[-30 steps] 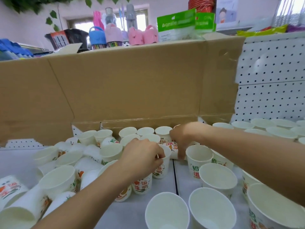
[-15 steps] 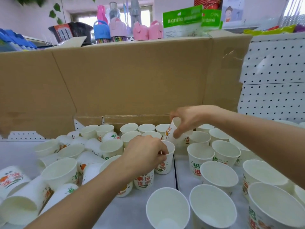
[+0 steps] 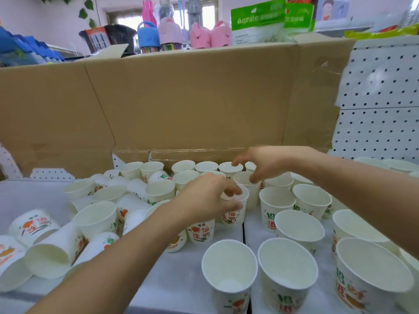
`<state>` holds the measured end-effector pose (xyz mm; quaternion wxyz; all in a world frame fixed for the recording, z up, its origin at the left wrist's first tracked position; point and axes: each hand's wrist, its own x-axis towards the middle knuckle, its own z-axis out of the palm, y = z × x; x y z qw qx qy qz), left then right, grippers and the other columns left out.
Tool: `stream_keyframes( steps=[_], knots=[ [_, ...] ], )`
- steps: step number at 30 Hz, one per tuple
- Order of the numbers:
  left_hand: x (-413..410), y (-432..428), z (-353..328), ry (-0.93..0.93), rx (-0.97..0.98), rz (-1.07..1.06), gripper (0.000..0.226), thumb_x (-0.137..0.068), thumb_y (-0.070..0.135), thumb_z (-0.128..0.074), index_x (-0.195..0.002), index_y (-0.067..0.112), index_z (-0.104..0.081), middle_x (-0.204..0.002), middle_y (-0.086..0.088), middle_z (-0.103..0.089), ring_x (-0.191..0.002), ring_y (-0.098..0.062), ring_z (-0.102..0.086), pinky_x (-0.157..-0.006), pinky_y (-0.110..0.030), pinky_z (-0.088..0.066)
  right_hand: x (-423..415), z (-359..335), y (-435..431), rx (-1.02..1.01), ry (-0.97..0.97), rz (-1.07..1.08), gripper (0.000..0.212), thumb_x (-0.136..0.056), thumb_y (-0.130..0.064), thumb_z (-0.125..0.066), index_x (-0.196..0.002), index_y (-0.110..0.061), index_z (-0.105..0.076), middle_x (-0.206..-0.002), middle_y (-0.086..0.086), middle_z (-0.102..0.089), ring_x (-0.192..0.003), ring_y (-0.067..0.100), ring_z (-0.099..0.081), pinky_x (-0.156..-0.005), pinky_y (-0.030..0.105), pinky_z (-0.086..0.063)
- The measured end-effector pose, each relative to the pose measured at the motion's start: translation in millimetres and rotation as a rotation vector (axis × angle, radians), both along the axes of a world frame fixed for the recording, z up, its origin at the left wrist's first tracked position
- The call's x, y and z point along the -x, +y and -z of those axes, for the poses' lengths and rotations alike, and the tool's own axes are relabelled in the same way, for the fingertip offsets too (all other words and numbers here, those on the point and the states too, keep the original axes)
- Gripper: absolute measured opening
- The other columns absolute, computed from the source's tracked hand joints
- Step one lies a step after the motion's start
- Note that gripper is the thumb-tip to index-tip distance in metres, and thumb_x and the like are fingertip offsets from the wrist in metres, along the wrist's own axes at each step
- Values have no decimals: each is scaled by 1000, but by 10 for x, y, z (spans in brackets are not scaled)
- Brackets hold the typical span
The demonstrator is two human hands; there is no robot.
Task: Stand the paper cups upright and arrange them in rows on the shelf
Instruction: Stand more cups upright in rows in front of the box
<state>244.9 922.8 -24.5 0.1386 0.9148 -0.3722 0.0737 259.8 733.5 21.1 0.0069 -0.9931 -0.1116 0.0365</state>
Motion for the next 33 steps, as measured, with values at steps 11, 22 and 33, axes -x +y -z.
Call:
stream_keyframes(
  steps=[11, 22, 33],
  knots=[
    [417, 684, 9, -25, 16, -206, 33, -81, 43, -71, -111, 31, -70, -112, 18, -67, -108, -2, -55, -95, -29, -44, 422, 259, 292, 52, -183, -268, 16, -84, -32, -65, -101, -29, -66, -92, -15, -60, -94, 10, -52, -83, 31, -40],
    [601, 664, 52, 66, 246, -205, 29, -85, 29, -70, -114, 31, -69, -108, 17, -69, -101, 3, -58, -95, -23, -44, 583, 128, 356, -38, -299, -326, 20, -88, -26, -58, -104, -27, -70, -97, -10, -67, -91, 11, -59, -82, 36, -50],
    [1130, 1872, 441, -52, 293, -403, 54, -78, 41, -74, -125, 45, -48, -123, 27, -46, -111, 8, -35, -92, -9, -25, 769, 122, 1179, -94, -184, -464, 32, -89, -37, -62, -120, -33, -59, -113, -14, -53, -104, 6, -48, -86, 27, -42]
  ],
)
